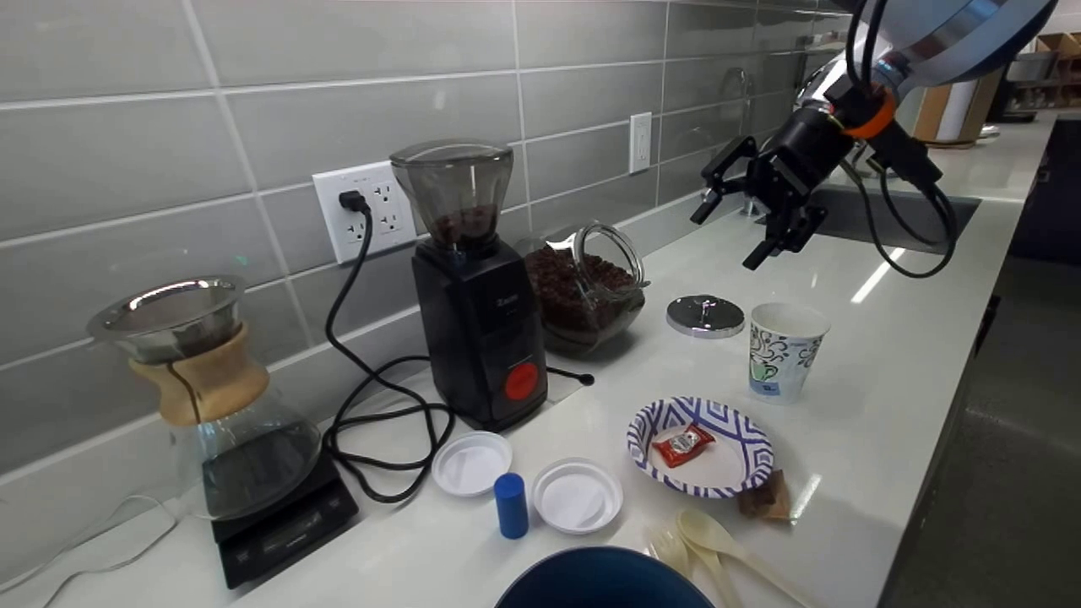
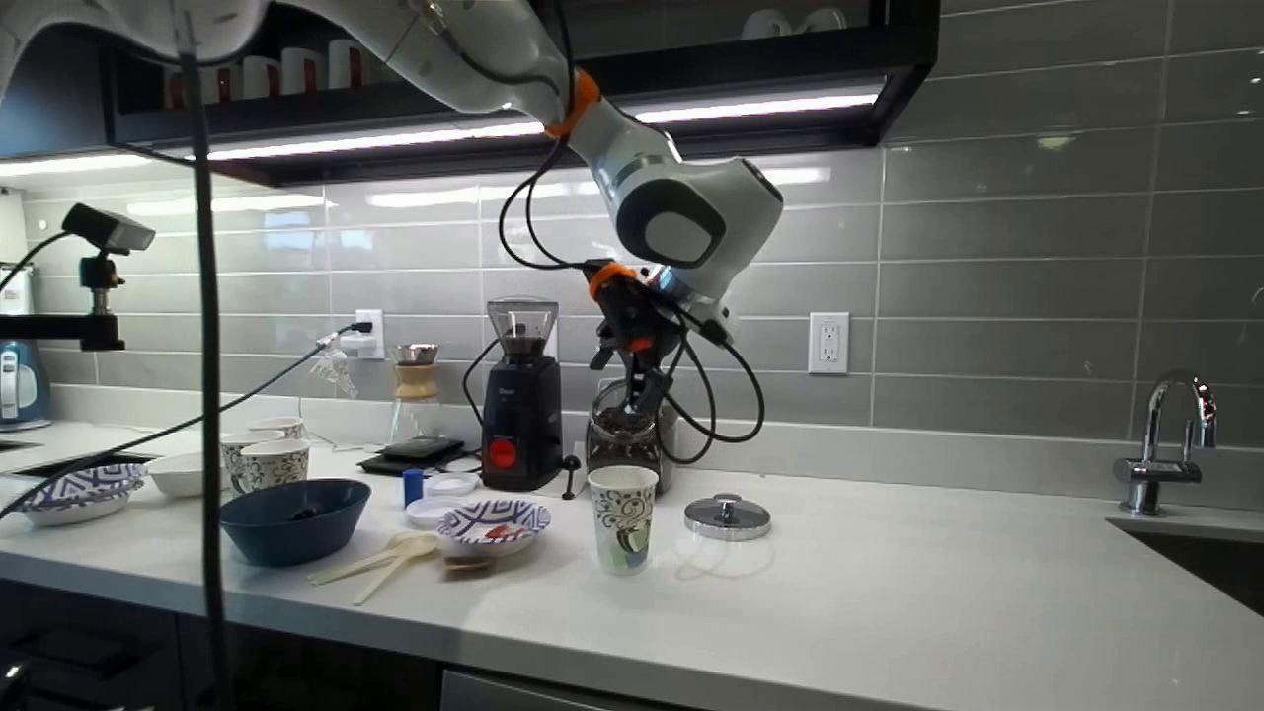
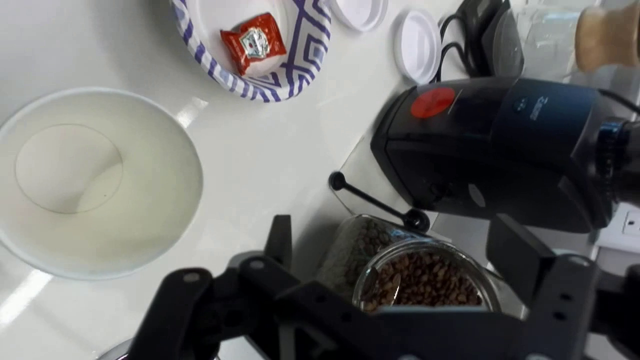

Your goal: Use the silver spoon to remove some contents from the glass container and put them in the coffee cup

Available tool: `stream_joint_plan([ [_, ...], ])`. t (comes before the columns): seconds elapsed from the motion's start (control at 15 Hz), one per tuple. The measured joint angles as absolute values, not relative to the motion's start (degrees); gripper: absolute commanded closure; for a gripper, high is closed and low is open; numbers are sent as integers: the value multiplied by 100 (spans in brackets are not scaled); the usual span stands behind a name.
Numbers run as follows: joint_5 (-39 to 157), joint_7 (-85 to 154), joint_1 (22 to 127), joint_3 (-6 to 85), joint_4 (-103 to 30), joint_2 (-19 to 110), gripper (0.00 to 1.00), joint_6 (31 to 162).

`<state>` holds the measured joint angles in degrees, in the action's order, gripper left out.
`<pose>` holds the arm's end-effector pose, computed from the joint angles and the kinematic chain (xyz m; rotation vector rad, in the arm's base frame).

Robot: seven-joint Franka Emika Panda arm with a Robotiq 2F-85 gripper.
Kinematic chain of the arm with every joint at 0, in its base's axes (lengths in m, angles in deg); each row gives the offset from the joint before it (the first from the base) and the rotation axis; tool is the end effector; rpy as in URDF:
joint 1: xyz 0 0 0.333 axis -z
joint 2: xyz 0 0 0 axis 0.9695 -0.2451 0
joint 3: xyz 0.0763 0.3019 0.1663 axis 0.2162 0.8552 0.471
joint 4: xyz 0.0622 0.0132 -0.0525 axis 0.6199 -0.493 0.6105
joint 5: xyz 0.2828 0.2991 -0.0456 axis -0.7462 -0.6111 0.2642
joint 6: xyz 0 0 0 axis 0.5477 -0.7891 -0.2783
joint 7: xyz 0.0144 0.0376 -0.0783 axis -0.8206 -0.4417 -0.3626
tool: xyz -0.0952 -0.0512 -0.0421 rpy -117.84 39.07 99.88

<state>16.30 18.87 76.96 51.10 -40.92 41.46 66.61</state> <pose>0.6603 0.1201 0.4122 -2.4307 -0.0475 0.2292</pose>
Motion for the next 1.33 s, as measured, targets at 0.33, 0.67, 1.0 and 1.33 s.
stream_joint_plan([
  [0.33,1627,1443,7765,5105,-3388,3548,0,6101],
  [0.67,1569,949,7702,5194,-3312,3380,0,6162],
  [1.0,1438,714,7683,5306,-3000,2982,0,6319],
  [1.33,1190,700,7683,5348,-2622,2580,15,6349],
])
